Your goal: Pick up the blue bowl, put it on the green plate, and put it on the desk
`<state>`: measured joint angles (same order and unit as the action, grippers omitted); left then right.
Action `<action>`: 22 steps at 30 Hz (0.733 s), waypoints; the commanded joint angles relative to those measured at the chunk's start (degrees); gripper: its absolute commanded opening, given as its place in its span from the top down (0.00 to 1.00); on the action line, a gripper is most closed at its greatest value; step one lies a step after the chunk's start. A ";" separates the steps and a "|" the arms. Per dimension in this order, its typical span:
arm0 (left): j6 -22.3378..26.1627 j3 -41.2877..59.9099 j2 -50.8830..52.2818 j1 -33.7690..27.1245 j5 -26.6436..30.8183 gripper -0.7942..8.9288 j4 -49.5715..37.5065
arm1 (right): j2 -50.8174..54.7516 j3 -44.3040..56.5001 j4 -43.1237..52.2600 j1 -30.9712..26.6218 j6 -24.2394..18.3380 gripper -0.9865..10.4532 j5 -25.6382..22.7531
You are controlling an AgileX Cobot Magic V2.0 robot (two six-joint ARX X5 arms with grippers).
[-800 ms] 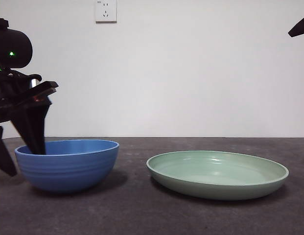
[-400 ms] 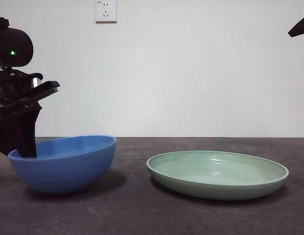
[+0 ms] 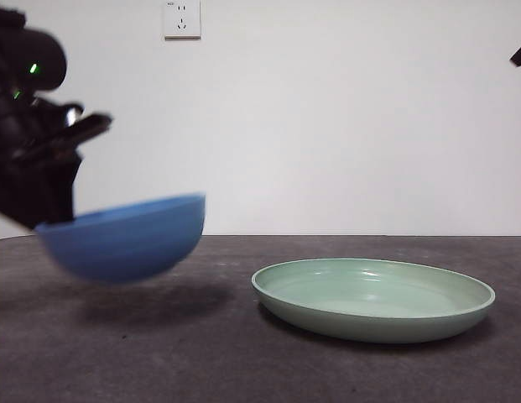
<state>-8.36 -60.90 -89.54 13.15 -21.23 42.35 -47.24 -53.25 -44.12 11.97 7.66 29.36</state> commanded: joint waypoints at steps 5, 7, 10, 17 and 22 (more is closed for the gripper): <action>-3.28 -10.95 -0.87 4.26 -0.17 0.90 3.80 | 3.87 -4.52 -6.84 0.22 -2.51 0.35 -5.25; -4.15 -13.53 -0.87 6.03 0.09 0.90 4.87 | 5.35 -4.94 -8.26 0.22 -2.58 0.35 -5.57; -5.62 -17.14 -0.90 9.40 3.32 0.90 6.58 | 8.13 -4.98 -9.29 0.22 -2.56 0.35 -5.53; -9.40 -24.87 -3.06 17.55 4.63 0.90 7.85 | 13.70 -4.98 -11.85 0.24 -2.47 0.35 -5.44; -10.58 -30.82 -9.51 23.04 5.55 0.90 8.50 | 16.83 -4.98 -14.40 0.24 -2.34 0.35 -5.40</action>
<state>-17.93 -89.97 -96.68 35.31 -16.21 50.83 -30.59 -57.17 -58.54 11.97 5.78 23.94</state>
